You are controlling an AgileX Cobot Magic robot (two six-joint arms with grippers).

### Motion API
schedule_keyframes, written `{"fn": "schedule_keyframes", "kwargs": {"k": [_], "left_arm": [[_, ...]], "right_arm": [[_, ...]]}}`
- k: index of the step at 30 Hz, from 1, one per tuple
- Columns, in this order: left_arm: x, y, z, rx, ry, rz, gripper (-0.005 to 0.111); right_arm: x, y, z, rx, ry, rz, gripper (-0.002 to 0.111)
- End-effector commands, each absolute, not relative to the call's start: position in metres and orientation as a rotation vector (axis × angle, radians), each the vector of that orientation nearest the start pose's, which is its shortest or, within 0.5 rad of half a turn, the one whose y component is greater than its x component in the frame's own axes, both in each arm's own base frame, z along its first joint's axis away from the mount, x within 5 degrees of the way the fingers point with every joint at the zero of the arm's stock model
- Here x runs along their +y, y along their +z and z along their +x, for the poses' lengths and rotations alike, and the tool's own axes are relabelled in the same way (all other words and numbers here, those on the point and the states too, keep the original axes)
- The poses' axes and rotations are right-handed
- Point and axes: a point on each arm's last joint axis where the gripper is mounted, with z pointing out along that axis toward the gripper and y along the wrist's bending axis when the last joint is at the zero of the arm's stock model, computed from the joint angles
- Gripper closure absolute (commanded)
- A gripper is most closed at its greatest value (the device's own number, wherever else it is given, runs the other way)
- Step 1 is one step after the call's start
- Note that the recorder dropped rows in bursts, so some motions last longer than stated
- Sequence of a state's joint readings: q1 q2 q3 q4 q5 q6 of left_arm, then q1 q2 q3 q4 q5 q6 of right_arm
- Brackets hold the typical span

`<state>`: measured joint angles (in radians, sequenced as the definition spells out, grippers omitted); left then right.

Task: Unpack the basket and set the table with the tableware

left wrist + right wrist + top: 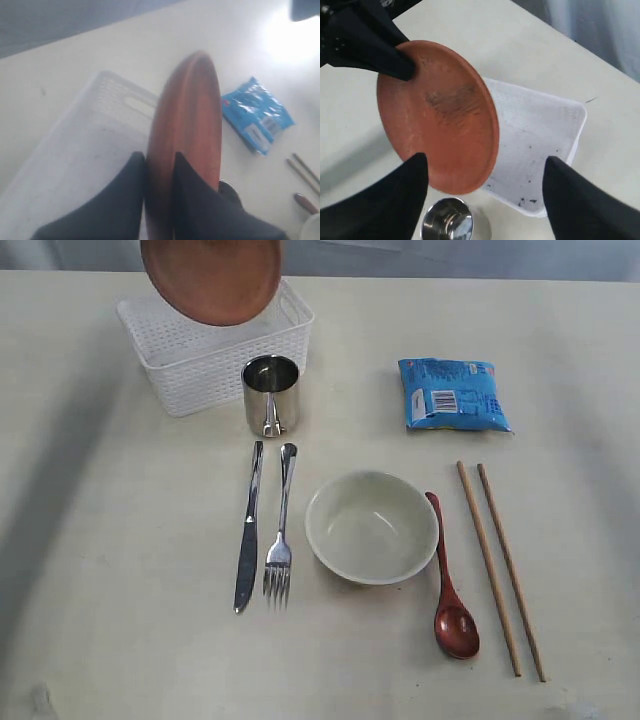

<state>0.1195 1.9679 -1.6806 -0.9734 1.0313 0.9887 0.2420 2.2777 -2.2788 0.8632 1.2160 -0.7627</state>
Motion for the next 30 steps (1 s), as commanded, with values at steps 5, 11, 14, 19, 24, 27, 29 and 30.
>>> {"fn": "schedule_keyframes", "kwargs": {"k": [5,11,14,19,24,27,29,30], "left_arm": [[-0.028,0.306,0.426,2.065,-0.993,0.662,0.107],[-0.032,0.311,0.424,2.014,-1.049,0.676,0.107],[-0.034,0.311,0.424,2.008,-1.056,0.679,0.107],[-0.039,0.311,0.423,2.012,-1.056,0.696,0.107],[-0.039,0.31,0.423,2.027,-1.067,0.677,0.106],[-0.038,0.31,0.423,2.041,-1.08,0.654,0.095],[-0.038,0.31,0.423,2.041,-1.08,0.654,0.079],[-0.038,0.31,0.423,2.041,-1.08,0.654,0.07]], "right_arm": [[0.176,0.295,0.455,2.047,1.06,-1.044,0.046],[0.18,0.283,0.452,2.024,1.131,-1.046,0.046],[0.182,0.28,0.451,2.006,1.165,-1.041,0.046],[0.184,0.28,0.45,2.002,1.186,-1.029,0.065],[0.184,0.281,0.45,2.016,1.21,-0.999,0.109],[0.184,0.281,0.45,2.03,1.219,-0.982,0.108],[0.184,0.281,0.45,2.043,1.229,-0.965,0.108],[0.184,0.281,0.45,2.05,1.234,-0.957,0.108]]}}
